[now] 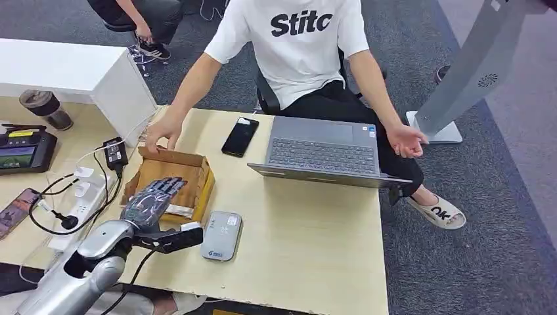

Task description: Pass the card to the sensor for recognition and then transmit it.

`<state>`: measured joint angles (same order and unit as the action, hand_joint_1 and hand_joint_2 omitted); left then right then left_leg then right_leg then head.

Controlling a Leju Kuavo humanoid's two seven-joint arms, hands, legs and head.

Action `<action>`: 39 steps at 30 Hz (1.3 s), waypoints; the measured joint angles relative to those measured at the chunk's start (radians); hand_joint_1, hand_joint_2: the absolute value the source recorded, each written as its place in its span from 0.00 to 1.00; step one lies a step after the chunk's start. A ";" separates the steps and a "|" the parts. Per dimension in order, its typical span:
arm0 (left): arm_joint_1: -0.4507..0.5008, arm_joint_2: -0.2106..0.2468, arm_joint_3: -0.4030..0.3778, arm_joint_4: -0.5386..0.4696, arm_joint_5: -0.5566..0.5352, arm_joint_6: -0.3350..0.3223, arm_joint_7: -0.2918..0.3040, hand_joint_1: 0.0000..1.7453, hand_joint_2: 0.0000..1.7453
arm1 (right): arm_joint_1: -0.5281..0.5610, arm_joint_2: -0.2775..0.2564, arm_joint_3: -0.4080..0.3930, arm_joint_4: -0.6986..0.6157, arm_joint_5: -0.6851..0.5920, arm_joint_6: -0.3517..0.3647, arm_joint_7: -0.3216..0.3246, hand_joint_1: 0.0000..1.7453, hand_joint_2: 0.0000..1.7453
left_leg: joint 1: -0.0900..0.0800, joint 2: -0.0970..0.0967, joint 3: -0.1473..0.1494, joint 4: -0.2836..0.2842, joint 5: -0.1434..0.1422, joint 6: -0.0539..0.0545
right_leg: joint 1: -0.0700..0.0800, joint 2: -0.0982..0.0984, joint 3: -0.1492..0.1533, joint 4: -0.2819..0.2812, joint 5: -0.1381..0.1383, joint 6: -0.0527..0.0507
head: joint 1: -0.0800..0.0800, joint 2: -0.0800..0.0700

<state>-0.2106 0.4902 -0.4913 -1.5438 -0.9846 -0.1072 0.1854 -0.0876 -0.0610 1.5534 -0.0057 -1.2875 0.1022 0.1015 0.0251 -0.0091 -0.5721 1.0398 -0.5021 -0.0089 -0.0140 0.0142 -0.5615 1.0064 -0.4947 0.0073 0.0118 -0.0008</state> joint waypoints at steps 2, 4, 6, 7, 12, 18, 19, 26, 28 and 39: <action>0.000 -0.001 0.000 0.002 0.000 0.000 0.000 0.00 1.00 | 0.000 0.000 0.000 0.000 0.000 0.000 0.000 0.00 1.00 | 0.000 0.000 0.000 0.000 0.000 0.000 | 0.000 0.000 0.000 0.000 0.000 0.000 | 0.000 0.000; 0.000 -0.002 0.000 0.004 0.000 0.000 0.000 0.00 1.00 | 0.000 0.000 0.000 0.000 0.000 0.000 0.000 0.00 1.00 | 0.000 0.000 0.000 0.000 0.000 0.000 | 0.000 0.000 0.000 0.000 0.000 0.000 | 0.000 0.000; 0.000 -0.003 0.000 0.004 0.000 0.000 0.000 0.00 1.00 | 0.000 0.000 0.000 0.000 0.000 0.000 0.000 0.00 1.00 | 0.000 0.000 0.000 0.000 0.000 0.000 | 0.000 0.000 0.000 0.000 0.000 0.000 | 0.000 0.000; 0.000 -0.004 0.000 0.004 -0.002 0.000 0.000 0.00 1.00 | 0.000 0.000 0.000 0.000 0.000 0.000 0.000 0.00 1.00 | 0.000 0.000 0.000 0.000 0.000 0.000 | 0.000 0.000 0.000 0.000 0.000 0.000 | 0.000 0.000; 0.004 -0.005 0.000 0.004 -0.004 0.000 0.000 0.00 1.00 | 0.000 0.000 0.000 0.000 0.001 0.000 0.009 0.00 1.00 | 0.000 0.000 0.000 0.000 0.000 0.000 | 0.000 0.000 0.000 0.000 0.000 0.000 | 0.000 0.000; 0.004 -0.005 0.000 0.004 -0.005 -0.002 -0.005 0.10 1.00 | 0.000 0.000 0.000 0.000 0.001 0.000 0.012 0.00 1.00 | 0.000 0.000 0.000 0.000 0.000 0.000 | 0.000 0.000 0.000 0.000 0.000 0.000 | 0.000 0.000; 0.004 -0.005 0.000 0.004 -0.005 -0.003 -0.005 0.10 1.00 | 0.000 0.000 0.000 0.000 0.001 0.000 0.012 0.00 1.00 | 0.000 0.000 0.000 0.000 0.000 0.000 | 0.000 0.000 0.000 0.000 0.000 0.000 | 0.000 0.000; 0.004 -0.005 0.000 0.004 -0.004 -0.008 -0.007 0.31 1.00 | 0.000 0.000 0.000 0.000 0.002 0.000 0.012 0.00 1.00 | 0.000 0.000 0.000 0.000 0.000 0.000 | 0.000 0.000 0.000 0.000 0.000 0.000 | 0.000 0.000; 0.004 -0.005 0.000 0.004 -0.003 -0.009 -0.007 0.49 1.00 | 0.000 0.000 0.000 0.000 0.002 0.000 0.012 0.00 1.00 | 0.000 0.000 0.000 0.000 0.000 0.000 | 0.000 0.000 0.000 0.000 0.000 0.000 | 0.000 0.000; 0.010 -0.002 0.000 0.004 -0.003 -0.006 -0.010 1.00 1.00 | 0.000 0.000 0.000 0.000 -0.001 0.000 0.016 0.00 1.00 | 0.000 0.000 0.000 0.000 0.000 0.000 | 0.000 0.000 0.000 0.000 0.000 0.000 | 0.000 0.000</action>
<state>-0.2009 0.4879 -0.4913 -1.5396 -0.9873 -0.1137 0.1751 -0.0874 -0.0610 1.5538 -0.0057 -1.2882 0.1022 0.1171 0.0251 -0.0086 -0.5722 1.0398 -0.5022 -0.0089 -0.0140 0.0144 -0.5613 1.0064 -0.4947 0.0073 0.0122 -0.0008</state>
